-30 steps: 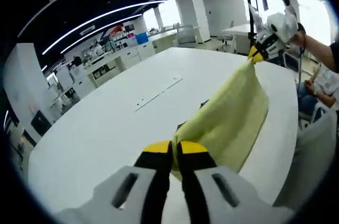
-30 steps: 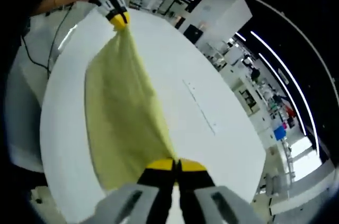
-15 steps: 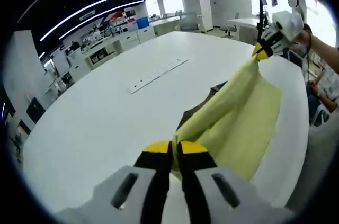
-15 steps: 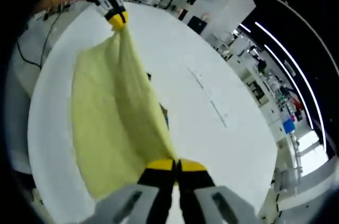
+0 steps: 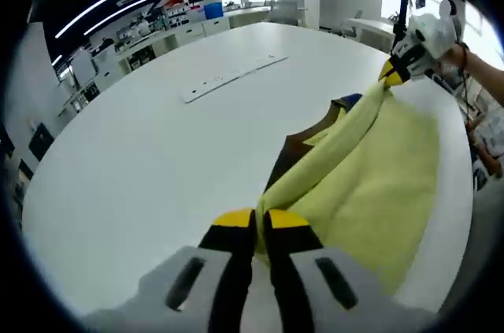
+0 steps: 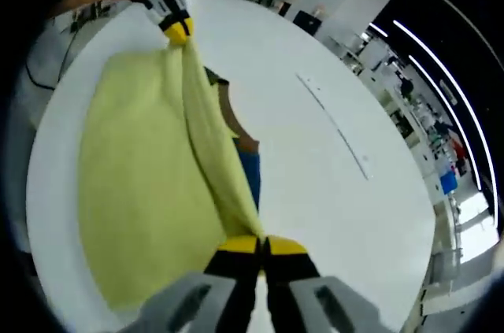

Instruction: Fold the garment on the visible template until the final outline fits inside the template.

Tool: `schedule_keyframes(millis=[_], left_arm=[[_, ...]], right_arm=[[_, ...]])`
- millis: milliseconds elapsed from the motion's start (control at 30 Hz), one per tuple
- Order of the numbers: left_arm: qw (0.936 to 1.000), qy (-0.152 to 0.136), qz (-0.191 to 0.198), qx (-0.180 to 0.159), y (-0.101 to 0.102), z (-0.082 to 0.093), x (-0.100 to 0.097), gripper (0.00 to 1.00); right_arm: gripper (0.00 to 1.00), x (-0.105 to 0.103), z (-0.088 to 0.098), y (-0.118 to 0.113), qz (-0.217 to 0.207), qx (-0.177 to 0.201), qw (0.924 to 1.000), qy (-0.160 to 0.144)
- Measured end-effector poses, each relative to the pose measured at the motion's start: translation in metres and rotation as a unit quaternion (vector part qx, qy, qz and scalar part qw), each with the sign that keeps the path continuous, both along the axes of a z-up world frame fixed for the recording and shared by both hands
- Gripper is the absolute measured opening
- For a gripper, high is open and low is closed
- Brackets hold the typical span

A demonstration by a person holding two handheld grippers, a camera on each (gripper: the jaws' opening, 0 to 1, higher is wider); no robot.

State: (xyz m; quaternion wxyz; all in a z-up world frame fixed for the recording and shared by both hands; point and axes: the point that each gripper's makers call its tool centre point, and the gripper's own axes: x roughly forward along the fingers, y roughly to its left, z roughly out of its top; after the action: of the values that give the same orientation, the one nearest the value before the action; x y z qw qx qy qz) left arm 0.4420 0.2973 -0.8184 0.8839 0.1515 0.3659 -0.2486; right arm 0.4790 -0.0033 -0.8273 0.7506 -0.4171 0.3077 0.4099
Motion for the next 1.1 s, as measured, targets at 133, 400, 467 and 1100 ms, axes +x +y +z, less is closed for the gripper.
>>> schedule_keyframes(millis=[133, 400, 467, 1100], left_arm=[[0.9997, 0.001, -0.019, 0.017, -0.001, -0.011, 0.007, 0.03], [0.9985, -0.007, -0.038, 0.038, 0.006, -0.020, 0.014, 0.05], [0.9983, -0.012, -0.038, 0.042, 0.009, -0.019, 0.015, 0.08], [0.9844, -0.079, -0.113, 0.109, 0.031, 0.002, -0.009, 0.06]], right_arm=[[0.00, 0.003, -0.011, -0.002, 0.000, -0.004, 0.9999, 0.013], [0.01, 0.011, -0.018, -0.002, -0.011, 0.008, 0.9997, 0.019], [0.04, 0.013, -0.016, -0.002, -0.017, 0.013, 0.9996, 0.016], [0.21, -0.004, 0.010, -0.009, -0.046, 0.078, 0.9959, -0.001]])
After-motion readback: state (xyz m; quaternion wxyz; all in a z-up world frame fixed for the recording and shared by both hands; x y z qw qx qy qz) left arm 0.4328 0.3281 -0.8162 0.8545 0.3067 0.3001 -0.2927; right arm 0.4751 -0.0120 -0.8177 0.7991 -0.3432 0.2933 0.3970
